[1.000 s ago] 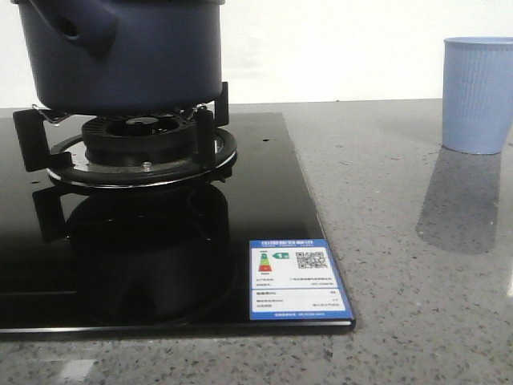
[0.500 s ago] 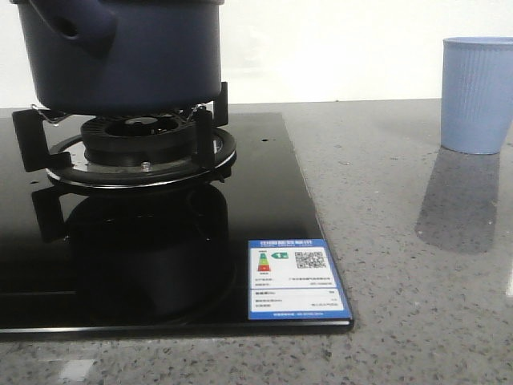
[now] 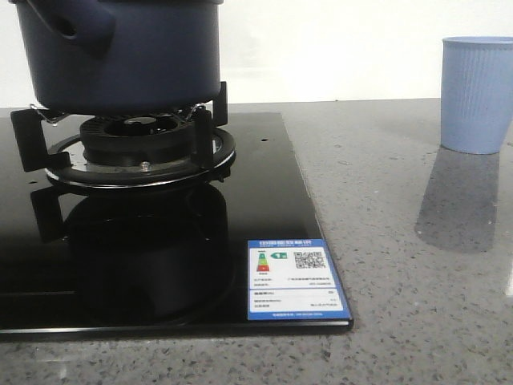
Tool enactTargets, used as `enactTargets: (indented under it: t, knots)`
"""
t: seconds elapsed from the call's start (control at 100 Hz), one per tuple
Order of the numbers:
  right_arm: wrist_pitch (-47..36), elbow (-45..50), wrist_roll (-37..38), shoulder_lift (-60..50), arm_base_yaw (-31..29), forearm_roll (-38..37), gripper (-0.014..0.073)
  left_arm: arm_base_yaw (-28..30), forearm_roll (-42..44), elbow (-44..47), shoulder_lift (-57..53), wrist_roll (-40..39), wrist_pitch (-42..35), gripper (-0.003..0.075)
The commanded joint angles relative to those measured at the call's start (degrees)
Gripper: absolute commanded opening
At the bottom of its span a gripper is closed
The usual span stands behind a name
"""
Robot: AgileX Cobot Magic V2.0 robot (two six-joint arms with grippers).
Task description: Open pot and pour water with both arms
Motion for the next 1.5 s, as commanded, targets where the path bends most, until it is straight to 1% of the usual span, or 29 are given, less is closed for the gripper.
enactTargets:
  t: [0.0,0.14,0.31,0.72,0.83,0.99,1.06,1.28,1.49]
  knots:
    - [-4.5,-2.1,-0.6,1.0,0.1,0.1,0.0570,0.6,-0.4,-2.8,0.1,0.1,-4.5,0.0465]
    - [-4.5,-2.1,-0.6,1.0,0.1,0.1,0.0570,0.7,-0.4,-4.2,2.1,0.1,-4.5,0.0469]
    - [-4.5,-2.1,-0.6,1.0,0.1,0.1,0.0570,0.7,-0.4,-5.3,4.3,0.1,-4.3,0.0531]
    - [-4.5,-2.1,-0.6,1.0,0.1,0.1,0.0570,0.7,-0.4,-5.8,5.7,-0.1,-6.5,0.0526]
    - [-4.5,-2.1,-0.6,1.0,0.1,0.1,0.0570,0.7,-0.4,-5.8,5.7,-0.1,-6.8,0.0500]
    - [-4.5,-2.1,-0.6,1.0,0.1,0.1,0.0570,0.7,-0.4,-5.8,5.7,-0.1,-7.6,0.0395]
    - [-4.5,-2.1,-0.6,1.0,0.1,0.1,0.0570,0.7,-0.4,-5.8,5.7,-0.1,-7.6,0.0368]
    - [-4.5,-2.1,-0.6,1.0,0.1,0.1,0.0570,0.7,-0.4,-5.8,5.7,-0.1,-7.6,0.0365]
    - [-4.6,-2.1,-0.6,1.1,0.1,-0.4,0.0570,1.0,-0.4,-5.8,2.8,-0.1,-7.7,0.0365]
